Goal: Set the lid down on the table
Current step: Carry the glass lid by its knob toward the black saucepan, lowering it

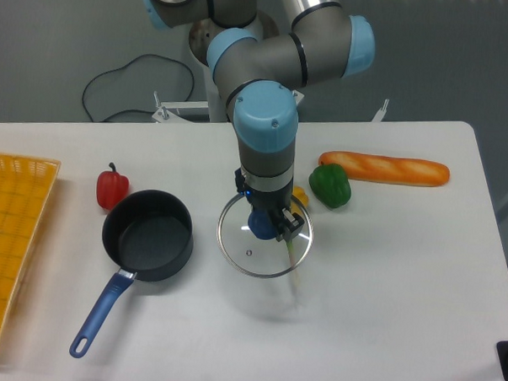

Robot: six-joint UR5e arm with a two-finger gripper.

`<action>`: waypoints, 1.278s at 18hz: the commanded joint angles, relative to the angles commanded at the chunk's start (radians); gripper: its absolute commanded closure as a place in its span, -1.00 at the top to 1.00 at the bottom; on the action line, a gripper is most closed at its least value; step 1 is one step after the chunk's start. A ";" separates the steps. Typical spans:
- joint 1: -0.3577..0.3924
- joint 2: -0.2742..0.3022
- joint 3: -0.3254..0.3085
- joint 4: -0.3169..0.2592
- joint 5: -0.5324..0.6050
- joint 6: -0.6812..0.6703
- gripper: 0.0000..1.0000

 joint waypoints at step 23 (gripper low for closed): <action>-0.057 -0.060 0.025 0.041 -0.003 -0.336 0.13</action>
